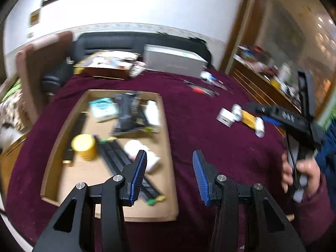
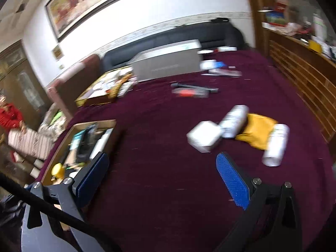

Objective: Organize objects
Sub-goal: 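Move both open grippers back toward the remaining items, then grasp the white bottle with the QR label with the right gripper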

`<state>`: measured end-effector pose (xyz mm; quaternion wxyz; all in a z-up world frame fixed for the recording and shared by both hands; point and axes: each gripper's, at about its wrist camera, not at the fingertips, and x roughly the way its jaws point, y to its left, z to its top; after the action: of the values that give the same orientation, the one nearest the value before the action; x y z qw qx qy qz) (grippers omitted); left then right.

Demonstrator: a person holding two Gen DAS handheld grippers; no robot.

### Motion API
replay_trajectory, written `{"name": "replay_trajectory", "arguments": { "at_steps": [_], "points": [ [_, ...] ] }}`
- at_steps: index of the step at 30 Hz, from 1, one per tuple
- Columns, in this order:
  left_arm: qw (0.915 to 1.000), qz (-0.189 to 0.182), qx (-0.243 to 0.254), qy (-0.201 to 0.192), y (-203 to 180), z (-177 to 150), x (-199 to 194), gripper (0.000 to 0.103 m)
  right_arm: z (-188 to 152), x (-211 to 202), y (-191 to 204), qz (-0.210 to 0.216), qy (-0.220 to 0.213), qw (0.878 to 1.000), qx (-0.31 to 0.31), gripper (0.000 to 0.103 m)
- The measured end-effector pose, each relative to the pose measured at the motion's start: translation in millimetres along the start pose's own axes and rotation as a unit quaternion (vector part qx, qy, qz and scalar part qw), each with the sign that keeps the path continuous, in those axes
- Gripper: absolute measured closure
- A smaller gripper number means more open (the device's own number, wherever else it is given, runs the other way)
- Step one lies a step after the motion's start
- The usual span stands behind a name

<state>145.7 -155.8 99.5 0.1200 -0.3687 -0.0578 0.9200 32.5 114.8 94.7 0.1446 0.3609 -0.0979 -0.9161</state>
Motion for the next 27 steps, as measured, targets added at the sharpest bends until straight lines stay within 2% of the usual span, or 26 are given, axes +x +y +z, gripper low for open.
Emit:
{"name": "replay_trajectory", "arguments": {
  "at_steps": [5,9,14,16,19,20,22,23,26,27],
  "points": [
    [0.9983,-0.041,0.03,0.028,-37,-3,18,0.062,18,-18,-63,-0.028,-0.016,0.998,0.056,0.0],
    [0.9958,-0.056,0.046,0.057,-55,-6,42,0.061,36,-22,-102,-0.052,-0.024,0.995,0.078,0.0],
    [0.992,-0.083,0.053,0.079,-66,-12,57,0.061,60,-1,-134,-0.043,-0.007,0.993,0.113,0.0],
    [0.9912,-0.087,0.049,0.087,-65,-14,65,0.061,63,15,-136,-0.035,0.012,0.992,0.118,0.0],
    [0.9906,-0.088,0.037,0.098,-60,-14,74,0.061,65,48,-128,0.007,0.057,0.991,0.12,0.0],
    [0.9906,-0.088,0.034,0.1,-57,-13,77,0.061,66,61,-120,0.007,0.076,0.991,0.112,0.0],
    [0.9906,-0.086,0.028,0.102,-53,-13,81,0.061,67,79,-109,-0.043,0.094,0.99,0.093,0.002],
    [0.9906,-0.087,0.024,0.103,-51,-12,83,0.061,68,90,-104,-0.072,0.103,0.989,0.08,0.006],
    [0.9903,-0.091,0.017,0.104,-45,-12,87,0.061,69,116,-99,-0.095,0.138,0.984,0.067,0.017],
    [0.9899,-0.092,0.016,0.106,-43,-13,89,0.061,69,120,-96,-0.11,0.138,0.983,0.054,0.02]
  ]
}}
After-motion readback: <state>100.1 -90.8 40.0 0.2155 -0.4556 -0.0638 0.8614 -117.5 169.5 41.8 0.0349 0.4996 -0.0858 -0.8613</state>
